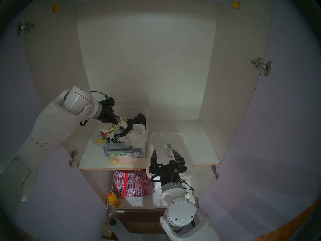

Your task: Take clothing out of the storage bin and put the lid back on the bin

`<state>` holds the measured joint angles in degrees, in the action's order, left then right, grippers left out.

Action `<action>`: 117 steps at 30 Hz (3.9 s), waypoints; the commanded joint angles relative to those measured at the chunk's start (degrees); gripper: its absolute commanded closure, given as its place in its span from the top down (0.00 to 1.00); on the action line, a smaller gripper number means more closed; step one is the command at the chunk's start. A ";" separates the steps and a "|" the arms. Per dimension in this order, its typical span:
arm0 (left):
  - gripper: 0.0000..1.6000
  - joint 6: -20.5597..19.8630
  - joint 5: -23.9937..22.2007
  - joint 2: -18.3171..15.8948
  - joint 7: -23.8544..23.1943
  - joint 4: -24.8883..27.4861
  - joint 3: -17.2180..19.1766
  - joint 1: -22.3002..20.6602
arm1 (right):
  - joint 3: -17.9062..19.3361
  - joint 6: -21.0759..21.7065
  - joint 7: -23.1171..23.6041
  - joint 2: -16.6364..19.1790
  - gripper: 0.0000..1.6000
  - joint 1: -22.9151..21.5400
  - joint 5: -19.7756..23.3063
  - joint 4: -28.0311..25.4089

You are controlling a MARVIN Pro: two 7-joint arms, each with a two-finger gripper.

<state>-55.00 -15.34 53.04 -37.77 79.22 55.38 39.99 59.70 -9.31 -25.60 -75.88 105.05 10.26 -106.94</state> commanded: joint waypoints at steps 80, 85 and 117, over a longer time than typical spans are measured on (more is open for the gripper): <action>0.00 0.00 7.28 -8.59 20.77 33.60 -9.91 -15.04 | -38.26 -4.90 -53.01 -15.99 1.00 -45.57 10.01 18.52; 0.00 0.00 5.49 -10.52 21.59 35.62 -6.91 -11.04 | -39.93 -7.01 -47.05 -13.06 1.00 -48.63 10.05 19.51; 0.00 0.00 -2.94 -12.28 28.81 39.19 1.79 0.01 | -40.76 -14.04 -18.41 -11.37 1.00 -55.95 18.54 33.26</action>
<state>-55.29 -16.40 41.05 -9.75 117.34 55.82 41.05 18.30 -20.98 -48.97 -84.65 52.01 26.45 -75.62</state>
